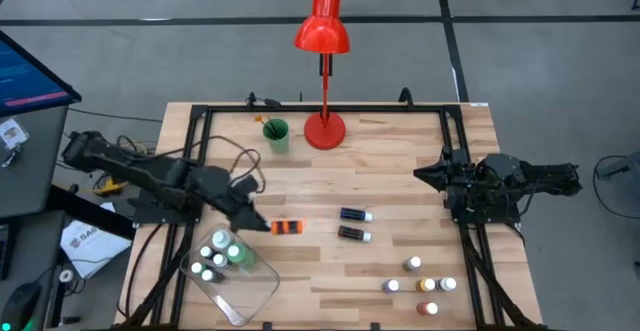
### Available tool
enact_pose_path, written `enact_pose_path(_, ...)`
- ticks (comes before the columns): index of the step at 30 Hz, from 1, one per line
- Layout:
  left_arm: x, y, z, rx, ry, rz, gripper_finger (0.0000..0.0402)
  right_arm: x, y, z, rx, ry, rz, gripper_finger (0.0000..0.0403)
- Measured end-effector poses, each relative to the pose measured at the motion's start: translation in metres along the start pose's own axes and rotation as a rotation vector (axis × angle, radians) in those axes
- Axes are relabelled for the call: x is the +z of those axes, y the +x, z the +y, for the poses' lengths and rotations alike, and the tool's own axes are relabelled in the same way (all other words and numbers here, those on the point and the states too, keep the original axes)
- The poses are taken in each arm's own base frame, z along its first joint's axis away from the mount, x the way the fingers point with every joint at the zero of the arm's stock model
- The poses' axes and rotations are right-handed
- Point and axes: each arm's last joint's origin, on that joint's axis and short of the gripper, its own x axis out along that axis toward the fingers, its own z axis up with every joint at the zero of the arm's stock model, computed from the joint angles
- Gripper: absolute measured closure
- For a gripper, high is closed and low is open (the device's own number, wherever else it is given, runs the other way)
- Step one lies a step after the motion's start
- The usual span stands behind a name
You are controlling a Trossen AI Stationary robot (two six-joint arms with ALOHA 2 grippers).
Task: Pick & Place Paint Supplies
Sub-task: Put the orange coloring bottle into the transparent bin
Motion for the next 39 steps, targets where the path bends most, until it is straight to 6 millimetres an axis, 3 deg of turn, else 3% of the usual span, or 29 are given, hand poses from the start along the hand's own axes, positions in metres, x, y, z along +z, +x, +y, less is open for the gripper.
enact_pose_path(8,-0.011,-0.028,-0.013,-0.142,-0.524,0.202,0.0304,0.000,0.000,0.000,0.001,0.000,0.000,0.0369)
enact_pose_path(14,-0.021,-0.050,-0.025,-0.208,-0.730,0.283,0.0304,0.000,0.000,0.000,0.000,0.000,0.000,0.0369)
enact_pose_path(20,-0.023,-0.069,-0.054,-0.280,-0.804,0.374,0.0304,0.000,0.000,0.000,0.000,0.000,0.000,0.0369)
enact_pose_path(27,-0.036,-0.055,-0.080,-0.200,-0.863,0.505,0.0304,0.000,0.000,0.000,0.000,0.000,0.000,0.0369)
enact_pose_path(34,-0.061,-0.029,-0.081,0.024,-0.904,0.584,0.0304,0.000,0.000,0.000,0.000,0.000,0.000,0.0369)
enact_pose_path(39,-0.074,-0.026,-0.085,0.153,-0.939,0.620,0.0304,0.000,0.000,0.000,0.001,0.000,0.000,0.0369)
